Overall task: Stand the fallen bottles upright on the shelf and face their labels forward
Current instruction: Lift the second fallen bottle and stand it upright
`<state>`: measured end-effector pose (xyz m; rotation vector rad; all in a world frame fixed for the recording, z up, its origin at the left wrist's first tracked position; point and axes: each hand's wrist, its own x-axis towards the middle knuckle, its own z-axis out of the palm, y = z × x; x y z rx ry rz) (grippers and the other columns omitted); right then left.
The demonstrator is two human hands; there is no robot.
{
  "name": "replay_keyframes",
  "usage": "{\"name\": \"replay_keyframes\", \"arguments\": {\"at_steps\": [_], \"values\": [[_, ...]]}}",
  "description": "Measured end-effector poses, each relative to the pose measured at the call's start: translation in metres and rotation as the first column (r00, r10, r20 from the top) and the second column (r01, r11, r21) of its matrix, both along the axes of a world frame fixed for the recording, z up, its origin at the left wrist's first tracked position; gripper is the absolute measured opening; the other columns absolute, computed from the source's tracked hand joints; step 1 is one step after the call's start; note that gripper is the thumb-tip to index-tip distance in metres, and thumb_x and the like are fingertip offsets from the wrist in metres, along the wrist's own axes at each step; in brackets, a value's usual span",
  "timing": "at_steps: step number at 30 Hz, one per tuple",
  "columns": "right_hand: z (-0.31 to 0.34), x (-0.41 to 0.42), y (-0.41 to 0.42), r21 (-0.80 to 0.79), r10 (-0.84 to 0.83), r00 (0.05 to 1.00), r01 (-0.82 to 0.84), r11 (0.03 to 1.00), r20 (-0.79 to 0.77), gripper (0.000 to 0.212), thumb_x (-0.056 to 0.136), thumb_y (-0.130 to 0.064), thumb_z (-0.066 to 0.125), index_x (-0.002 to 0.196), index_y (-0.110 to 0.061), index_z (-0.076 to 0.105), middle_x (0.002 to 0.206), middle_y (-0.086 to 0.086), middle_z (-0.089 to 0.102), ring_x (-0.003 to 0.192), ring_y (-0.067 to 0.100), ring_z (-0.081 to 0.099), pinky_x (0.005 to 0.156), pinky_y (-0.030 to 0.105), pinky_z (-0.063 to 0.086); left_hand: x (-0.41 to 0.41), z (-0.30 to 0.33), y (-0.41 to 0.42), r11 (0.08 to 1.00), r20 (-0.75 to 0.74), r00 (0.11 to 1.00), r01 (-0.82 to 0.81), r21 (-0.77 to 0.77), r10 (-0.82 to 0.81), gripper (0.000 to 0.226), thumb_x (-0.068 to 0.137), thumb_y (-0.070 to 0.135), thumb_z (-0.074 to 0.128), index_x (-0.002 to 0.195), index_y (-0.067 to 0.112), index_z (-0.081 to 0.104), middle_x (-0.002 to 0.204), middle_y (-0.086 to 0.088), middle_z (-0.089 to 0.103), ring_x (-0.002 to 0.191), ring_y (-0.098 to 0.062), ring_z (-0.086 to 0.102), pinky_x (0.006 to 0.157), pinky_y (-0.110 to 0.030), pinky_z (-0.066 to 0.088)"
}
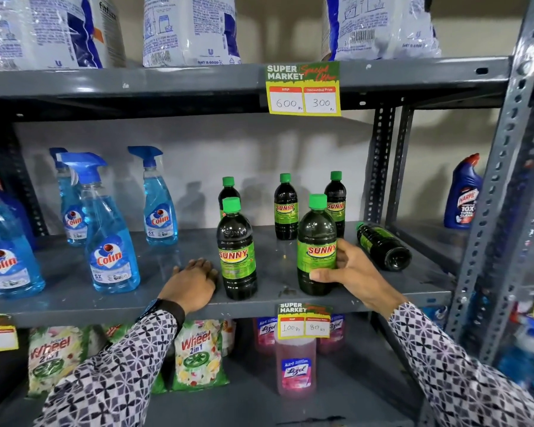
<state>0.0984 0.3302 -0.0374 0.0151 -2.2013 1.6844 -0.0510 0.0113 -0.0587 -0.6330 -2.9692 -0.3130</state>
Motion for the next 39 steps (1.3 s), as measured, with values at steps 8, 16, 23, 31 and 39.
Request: {"name": "replay_keyframes", "arguments": {"at_steps": [8,16,23,31,39], "values": [[-0.005,0.007,0.001,0.016,0.054,0.998,-0.053,0.998,-0.044,0.059,0.075,-0.007,0.092,0.125,-0.021,0.065,0.119,-0.001,0.079,0.113,0.012,0.074,0.094,0.021,0.056,0.007,0.003,0.001,1.0,0.012,1.0,-0.001,-0.013,0.001,0.053,0.106,0.035,0.026,0.155,0.016,0.033,0.168,-0.009,0.026,0.156,-0.028,0.023,0.126,-0.055,0.012],[0.053,0.007,0.054,0.148,-0.706,0.531,0.835,0.53,-0.468,0.014,0.099,-0.017,0.065,0.109,-0.012,0.073,0.097,0.003,0.074,0.081,0.018,0.07,0.067,0.024,0.056,0.012,0.006,0.003,1.0,-0.009,1.0,0.0,-0.002,0.0,0.049,0.107,0.033,0.028,0.152,0.016,0.038,0.166,-0.009,0.032,0.154,-0.027,0.028,0.124,-0.052,0.016],[0.059,-0.019,0.108,0.302,-0.565,0.729,0.479,0.824,0.385,0.065,0.082,-0.036,0.085,0.127,0.006,0.064,0.114,0.023,0.071,0.095,0.037,0.072,0.076,0.038,0.059,0.013,0.007,0.003,1.0,-0.007,1.0,0.003,-0.029,-0.003,0.052,0.107,0.034,0.025,0.156,0.016,0.032,0.168,-0.01,0.027,0.156,-0.028,0.025,0.125,-0.052,0.014],[0.055,-0.031,0.076,0.262,-0.442,0.754,0.357,0.897,0.486,0.082,0.073,-0.031,0.095,0.136,0.003,0.054,0.127,0.025,0.067,0.115,0.041,0.068,0.088,0.042,0.057,0.013,0.006,0.0,0.995,-0.019,1.0,0.015,-0.096,-0.017,0.053,0.108,0.034,0.025,0.157,0.015,0.03,0.168,-0.011,0.026,0.156,-0.028,0.024,0.125,-0.055,0.017],[0.043,-0.02,0.071,-0.029,-0.516,0.857,0.516,0.856,0.011,0.041,0.069,-0.03,0.097,0.097,-0.027,0.067,0.096,-0.006,0.076,0.091,0.012,0.072,0.079,0.03,0.055,0.015,0.009,0.001,0.999,-0.018,1.0,0.018,-0.036,-0.019,0.049,0.107,0.032,0.025,0.153,0.018,0.037,0.166,-0.009,0.032,0.154,-0.028,0.028,0.125,-0.053,0.018]]}}
